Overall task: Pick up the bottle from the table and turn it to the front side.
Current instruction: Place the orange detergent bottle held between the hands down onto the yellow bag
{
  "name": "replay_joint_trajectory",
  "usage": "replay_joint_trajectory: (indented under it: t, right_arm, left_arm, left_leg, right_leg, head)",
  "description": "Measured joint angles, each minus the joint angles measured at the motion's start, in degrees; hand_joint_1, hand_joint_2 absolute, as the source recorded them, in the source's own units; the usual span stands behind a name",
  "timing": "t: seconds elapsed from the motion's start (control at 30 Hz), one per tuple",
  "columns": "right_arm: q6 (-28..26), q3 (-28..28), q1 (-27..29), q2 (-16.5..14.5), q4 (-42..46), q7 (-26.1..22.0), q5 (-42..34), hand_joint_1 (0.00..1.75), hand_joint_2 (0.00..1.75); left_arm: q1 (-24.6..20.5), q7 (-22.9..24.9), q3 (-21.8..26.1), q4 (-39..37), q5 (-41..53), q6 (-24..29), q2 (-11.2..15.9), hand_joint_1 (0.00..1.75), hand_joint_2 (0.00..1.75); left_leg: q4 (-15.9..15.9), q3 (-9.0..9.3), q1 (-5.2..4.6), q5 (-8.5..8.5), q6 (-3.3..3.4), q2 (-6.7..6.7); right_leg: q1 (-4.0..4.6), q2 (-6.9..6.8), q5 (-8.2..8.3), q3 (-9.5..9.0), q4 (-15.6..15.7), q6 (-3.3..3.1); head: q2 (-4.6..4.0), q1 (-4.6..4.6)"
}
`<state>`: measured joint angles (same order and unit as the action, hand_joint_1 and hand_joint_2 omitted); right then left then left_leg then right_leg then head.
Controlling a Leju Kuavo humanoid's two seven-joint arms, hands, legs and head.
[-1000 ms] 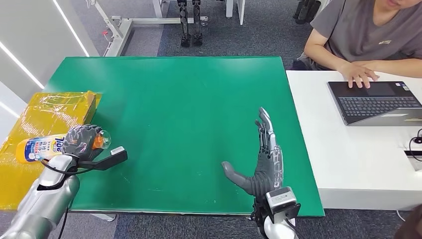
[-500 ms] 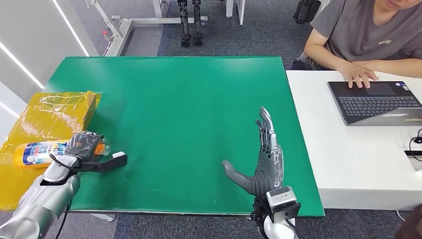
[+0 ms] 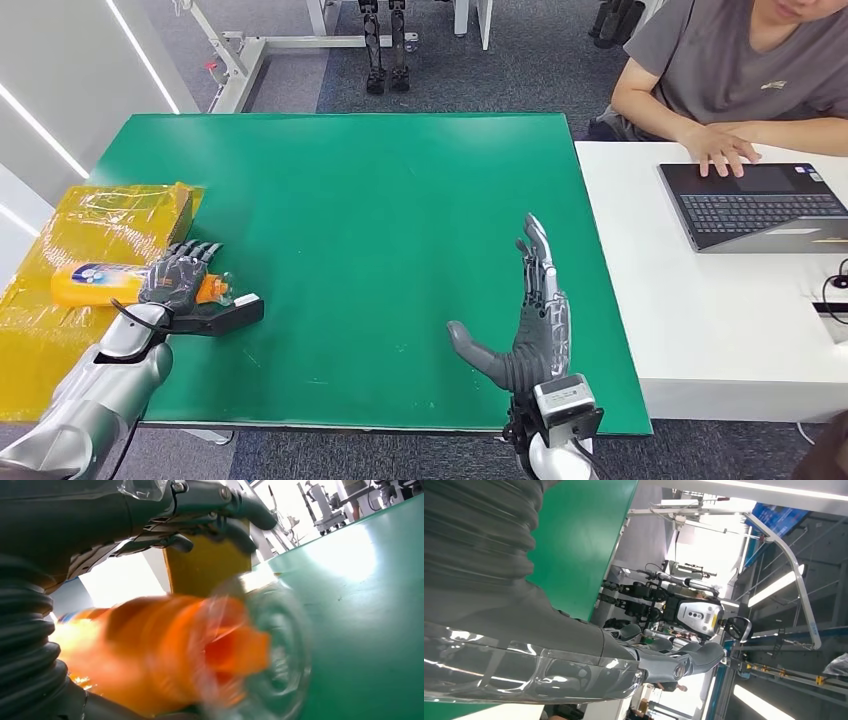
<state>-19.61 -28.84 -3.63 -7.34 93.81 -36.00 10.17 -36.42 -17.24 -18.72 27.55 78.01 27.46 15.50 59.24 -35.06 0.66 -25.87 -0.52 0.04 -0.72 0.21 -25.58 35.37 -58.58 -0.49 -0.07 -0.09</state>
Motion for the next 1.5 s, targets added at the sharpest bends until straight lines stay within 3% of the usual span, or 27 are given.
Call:
replay_joint_trajectory:
  t: [0.27,0.43,0.6,0.97,1.17,1.27,1.37,1.5]
  right_arm:
    - [-0.1,0.1,0.1,0.0,0.0,0.0,0.3,0.00,1.75]
    - [-0.1,0.1,0.7,0.0,0.1,0.2,0.7,0.00,1.75]
    - [-0.6,0.1,1.1,0.0,0.6,0.9,0.7,0.00,1.75]
    - [-1.2,0.1,1.4,0.0,0.6,1.3,0.6,0.00,1.75]
    - [-1.7,-0.1,1.6,0.0,0.6,1.4,0.0,0.00,1.75]
    - [-1.7,-0.2,1.6,0.0,0.5,1.5,-0.3,0.00,1.75]
    - [-1.2,-0.6,1.2,0.0,0.3,1.7,-0.6,0.00,1.75]
    - [-0.9,-1.3,0.4,0.0,-0.3,2.0,-0.6,0.00,1.75]
  left_arm:
    - [0.0,0.1,0.0,-0.5,-1.2,0.8,-0.4,0.00,1.75]
    - [0.9,-1.7,1.4,-0.1,-4.9,6.6,-0.5,0.00,1.75]
    - [3.5,-3.9,5.2,3.7,-7.6,12.0,-0.5,0.00,1.75]
    - [11.0,-9.0,17.8,17.4,-7.1,12.4,-1.2,0.00,1.75]
    - [14.6,-19.7,27.6,27.2,-12.7,12.5,-4.7,0.00,1.75]
    - [16.0,-21.9,30.7,32.1,-17.8,12.5,-6.6,0.00,1.75]
    - [18.5,-22.5,30.1,40.5,-30.1,12.5,-8.6,0.00,1.75]
    - [21.1,-22.8,25.6,50.0,-43.1,12.6,-11.7,0.00,1.75]
  left_leg:
    - [0.0,0.00,0.00,0.00,0.00,0.00]
    - [0.0,0.00,0.00,0.00,0.00,0.01]
    - [0.0,-0.01,0.00,-0.01,0.00,0.00]
    - [0.0,0.00,0.00,-0.01,0.00,0.03]
    - [0.0,-0.02,-0.01,-0.01,0.00,0.00]
    - [0.0,-0.01,-0.01,-0.02,-0.01,0.03]
    - [0.0,-0.01,-0.01,-0.03,-0.01,0.00]
    - [0.0,-0.02,-0.01,-0.03,0.00,-0.09]
  right_leg:
    - [0.00,0.00,0.00,0.00,0.0,0.00]
    - [0.00,0.00,0.00,0.00,0.0,0.00]
    - [0.00,0.00,-0.01,0.00,0.0,0.00]
    - [0.00,0.02,-0.01,0.00,0.0,0.00]
    - [0.00,-0.02,-0.03,0.00,0.0,0.01]
    - [0.00,0.01,-0.02,0.01,0.0,0.00]
    - [0.00,-0.02,-0.02,0.01,0.0,0.01]
    - [-0.01,-0.14,-0.04,-0.05,0.1,0.02]
  head:
    - [0.00,-0.01]
    - [0.00,0.00]
    - [0.00,0.00]
    - [0.00,-0.01]
    - [0.00,0.01]
    - [0.00,-0.01]
    - [0.00,-0.01]
    - [0.00,0.00]
